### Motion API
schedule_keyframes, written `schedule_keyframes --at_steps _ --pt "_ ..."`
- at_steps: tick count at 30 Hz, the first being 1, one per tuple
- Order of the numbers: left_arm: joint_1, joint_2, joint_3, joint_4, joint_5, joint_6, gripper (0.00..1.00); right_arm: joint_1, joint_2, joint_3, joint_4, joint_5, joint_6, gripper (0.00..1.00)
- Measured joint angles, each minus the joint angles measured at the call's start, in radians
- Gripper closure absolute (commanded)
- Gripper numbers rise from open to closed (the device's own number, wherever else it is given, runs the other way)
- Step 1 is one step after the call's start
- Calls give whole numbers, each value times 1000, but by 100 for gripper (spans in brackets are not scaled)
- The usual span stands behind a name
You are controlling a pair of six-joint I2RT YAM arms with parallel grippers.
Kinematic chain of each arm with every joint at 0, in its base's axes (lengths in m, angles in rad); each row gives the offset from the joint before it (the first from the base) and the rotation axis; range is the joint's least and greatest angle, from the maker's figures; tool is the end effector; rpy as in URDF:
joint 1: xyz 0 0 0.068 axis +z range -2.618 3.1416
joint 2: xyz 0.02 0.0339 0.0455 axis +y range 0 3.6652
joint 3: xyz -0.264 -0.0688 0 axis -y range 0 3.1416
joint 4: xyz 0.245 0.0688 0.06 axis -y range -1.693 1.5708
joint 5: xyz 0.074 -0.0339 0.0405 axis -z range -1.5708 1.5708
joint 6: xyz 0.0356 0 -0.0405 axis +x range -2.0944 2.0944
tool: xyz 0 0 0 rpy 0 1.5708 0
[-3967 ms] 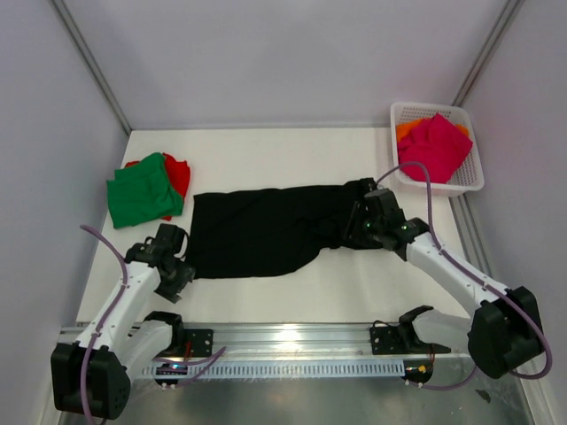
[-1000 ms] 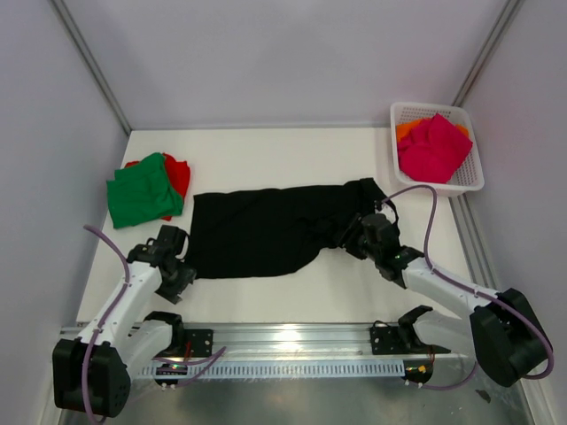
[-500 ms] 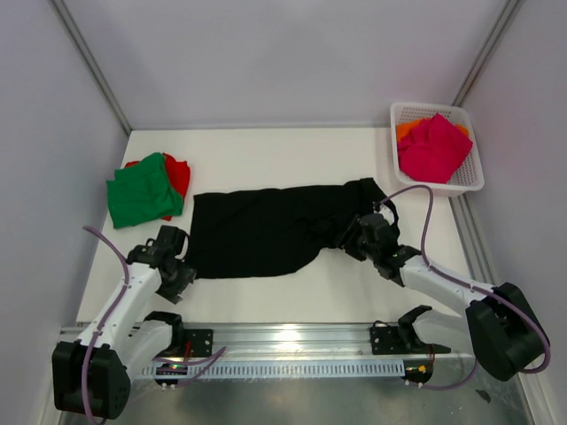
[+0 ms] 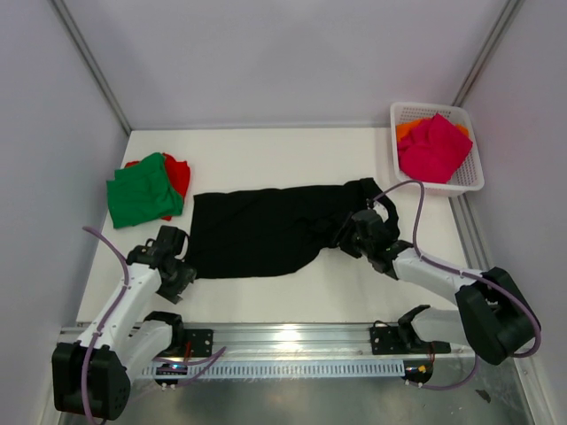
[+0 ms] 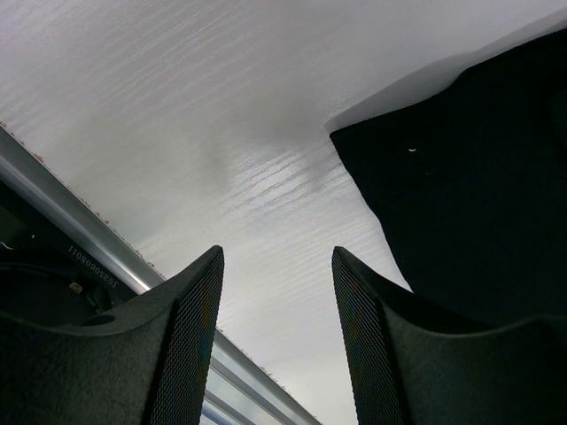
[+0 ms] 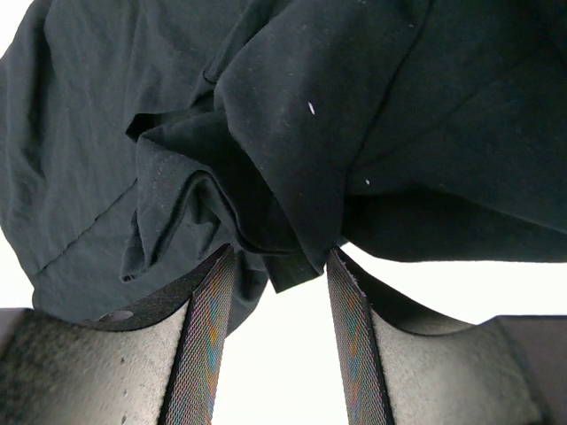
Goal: Fold and stack the t-shirts
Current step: Grap the side of the flattened tshirt closest away from the robot with both arms
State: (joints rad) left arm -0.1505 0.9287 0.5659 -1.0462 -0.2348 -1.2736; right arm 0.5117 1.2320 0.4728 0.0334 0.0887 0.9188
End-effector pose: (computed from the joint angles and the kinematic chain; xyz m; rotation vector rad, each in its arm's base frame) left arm 0.1295 -0.0113 0.1869 -1.5486 2.4101 0.1040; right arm 0.2048 0.1114 0.1647 0.5268 2.3178 0.6210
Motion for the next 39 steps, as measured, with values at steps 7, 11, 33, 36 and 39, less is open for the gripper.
schedule_keyframes --at_steps 7,11,33,36,39 --pt "0 0 0 2 0 3 45 5 51 27 11 0 -1 50" --pt "0 3 0 3 0 7 45 8 66 36 12 0 -3 50" --pt "0 3 0 3 0 21 45 16 -8 24 -64 58 -3 50" --pt "0 -2 0 3 0 21 45 16 -5 24 -72 67 -3 50" --pt "0 -2 0 3 1 21 45 17 13 24 -72 70 -2 50"
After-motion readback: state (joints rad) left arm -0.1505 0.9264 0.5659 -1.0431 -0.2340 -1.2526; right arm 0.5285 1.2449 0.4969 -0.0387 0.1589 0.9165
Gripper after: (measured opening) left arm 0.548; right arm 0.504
